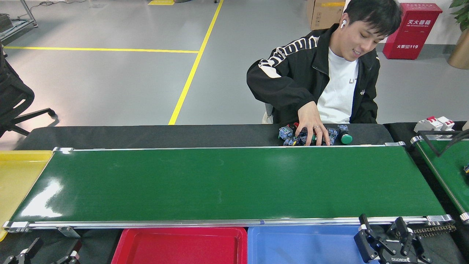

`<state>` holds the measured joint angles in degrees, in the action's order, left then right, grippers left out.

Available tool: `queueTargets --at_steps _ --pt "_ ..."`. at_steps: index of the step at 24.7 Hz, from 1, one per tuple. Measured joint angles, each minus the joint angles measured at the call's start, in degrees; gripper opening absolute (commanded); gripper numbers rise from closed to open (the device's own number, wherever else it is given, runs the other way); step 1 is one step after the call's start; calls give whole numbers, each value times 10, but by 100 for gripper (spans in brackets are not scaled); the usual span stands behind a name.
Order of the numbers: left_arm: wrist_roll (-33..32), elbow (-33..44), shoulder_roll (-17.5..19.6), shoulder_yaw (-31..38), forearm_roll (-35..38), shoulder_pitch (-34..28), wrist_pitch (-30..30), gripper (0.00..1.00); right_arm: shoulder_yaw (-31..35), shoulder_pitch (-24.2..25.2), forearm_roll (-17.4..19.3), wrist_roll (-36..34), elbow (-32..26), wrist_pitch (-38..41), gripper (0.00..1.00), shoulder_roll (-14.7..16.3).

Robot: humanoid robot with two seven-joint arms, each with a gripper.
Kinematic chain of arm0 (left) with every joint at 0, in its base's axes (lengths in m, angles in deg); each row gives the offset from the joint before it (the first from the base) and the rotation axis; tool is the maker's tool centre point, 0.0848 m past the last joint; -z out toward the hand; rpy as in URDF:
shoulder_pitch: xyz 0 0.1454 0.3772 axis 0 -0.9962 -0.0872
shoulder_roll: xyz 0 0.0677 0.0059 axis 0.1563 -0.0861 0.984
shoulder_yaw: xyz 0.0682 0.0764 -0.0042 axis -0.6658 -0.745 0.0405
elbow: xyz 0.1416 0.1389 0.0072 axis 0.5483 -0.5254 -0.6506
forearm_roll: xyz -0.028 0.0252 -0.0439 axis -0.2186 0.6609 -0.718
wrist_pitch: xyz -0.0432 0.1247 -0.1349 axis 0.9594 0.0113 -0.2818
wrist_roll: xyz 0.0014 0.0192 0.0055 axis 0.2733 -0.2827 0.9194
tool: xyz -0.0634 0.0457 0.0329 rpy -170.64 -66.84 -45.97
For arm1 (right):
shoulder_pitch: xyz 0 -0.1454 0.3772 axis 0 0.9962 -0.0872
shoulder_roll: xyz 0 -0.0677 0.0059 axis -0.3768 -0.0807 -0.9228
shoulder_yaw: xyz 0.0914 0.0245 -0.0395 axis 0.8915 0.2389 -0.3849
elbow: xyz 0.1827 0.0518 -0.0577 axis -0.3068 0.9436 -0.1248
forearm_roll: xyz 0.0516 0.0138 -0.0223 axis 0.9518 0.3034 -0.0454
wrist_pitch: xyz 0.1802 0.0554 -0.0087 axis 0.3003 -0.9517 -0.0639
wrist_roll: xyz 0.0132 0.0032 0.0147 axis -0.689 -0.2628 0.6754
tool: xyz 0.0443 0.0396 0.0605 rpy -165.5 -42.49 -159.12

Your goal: Pick switch part from conveyor to tray

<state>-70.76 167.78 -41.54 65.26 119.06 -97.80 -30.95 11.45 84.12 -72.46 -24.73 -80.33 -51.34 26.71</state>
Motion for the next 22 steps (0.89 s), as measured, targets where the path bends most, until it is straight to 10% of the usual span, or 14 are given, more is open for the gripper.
queueTargets --at_steps 22 --pt "4 3 -14 0 15 0 -3 100 0 -14 -4 2 0 2 99 0"
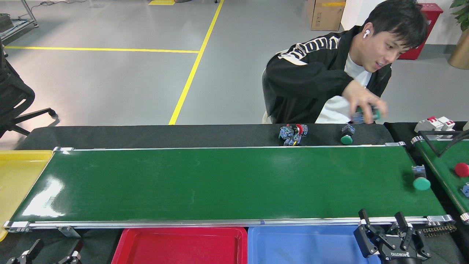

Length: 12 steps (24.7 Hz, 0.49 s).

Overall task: Pick switch part from conveyor to tray
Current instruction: 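Reach the right gripper toward the switch parts on the belt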

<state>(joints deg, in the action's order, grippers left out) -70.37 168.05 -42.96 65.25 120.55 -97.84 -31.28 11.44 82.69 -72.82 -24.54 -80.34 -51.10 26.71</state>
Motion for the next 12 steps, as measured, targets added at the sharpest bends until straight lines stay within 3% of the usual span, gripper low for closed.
queueTargets --at_steps 8,12 --pt "0 0 4 0 1 7 2 100 0 -6 -14 16 2 -38 99 -2" --pt "0 0 4 -2 1 16 3 100 0 -64 -50 50 39 -88 98 -3"
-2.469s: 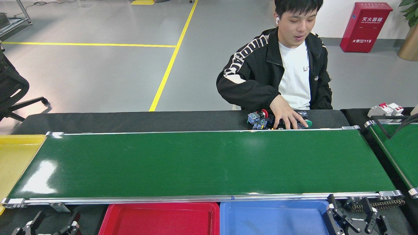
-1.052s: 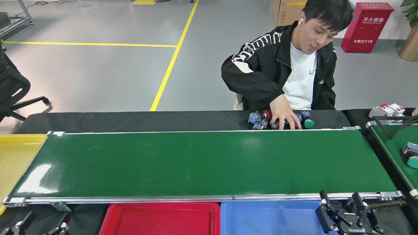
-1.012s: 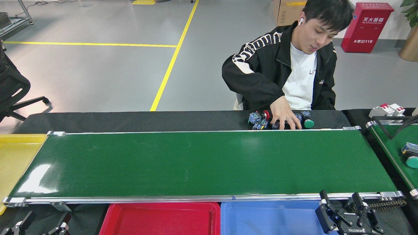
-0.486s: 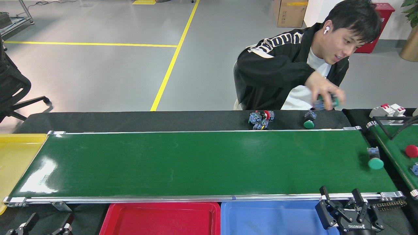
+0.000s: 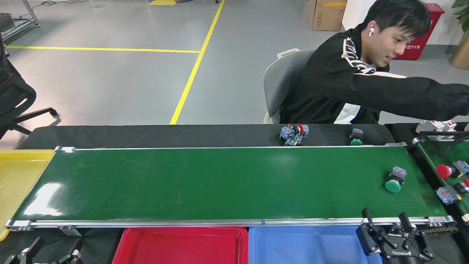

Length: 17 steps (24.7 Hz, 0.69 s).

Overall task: Pick switch part from conveyor to tray
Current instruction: 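Reach the right gripper toward the switch parts on the belt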

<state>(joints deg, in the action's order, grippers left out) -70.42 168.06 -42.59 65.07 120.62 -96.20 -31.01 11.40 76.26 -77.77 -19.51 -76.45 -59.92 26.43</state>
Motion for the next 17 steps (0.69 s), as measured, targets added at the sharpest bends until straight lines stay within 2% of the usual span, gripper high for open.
queueTargets --at_steps 7,12,14,16,17 --pt "-1 2 -1 -1 0 10 2 100 -47 -128 -18 20 151 -57 98 -17" --pt "-1 4 -3 -1 0 12 0 100 -76 -181 -20 20 233 -87 96 -21" --pt "-1 4 -3 -1 0 14 0 100 -81 -200 -20 20 259 -90 83 -29" --pt "-1 4 -3 -1 1 15 -1 100 -85 -213 -18 22 276 -91 49 -32" --pt "-1 4 -5 -1 1 15 -1 100 -85 -218 -17 22 281 -92 39 -32"
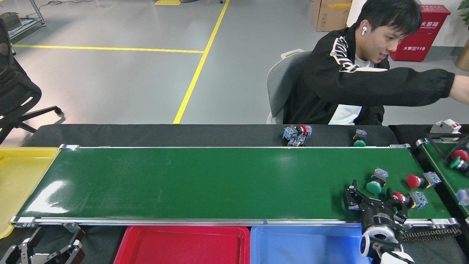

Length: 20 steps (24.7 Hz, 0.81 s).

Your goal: Pick switch part from conveyor to tray

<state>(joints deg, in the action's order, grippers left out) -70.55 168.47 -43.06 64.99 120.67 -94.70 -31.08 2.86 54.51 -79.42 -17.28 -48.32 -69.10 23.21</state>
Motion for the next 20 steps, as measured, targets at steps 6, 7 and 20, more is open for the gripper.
queueTargets --at_steps 6,7,20 --pt "0 -1 -2 0 1 0 -2 100 -13 -2 2 1 2 33 1 1" --pt "0 -1 -2 0 1 0 -2 100 -13 -2 3 2 0 38 1 1" --pt "1 2 6 0 0 -1 -2 100 -150 103 4 3 -268 274 11 -51"
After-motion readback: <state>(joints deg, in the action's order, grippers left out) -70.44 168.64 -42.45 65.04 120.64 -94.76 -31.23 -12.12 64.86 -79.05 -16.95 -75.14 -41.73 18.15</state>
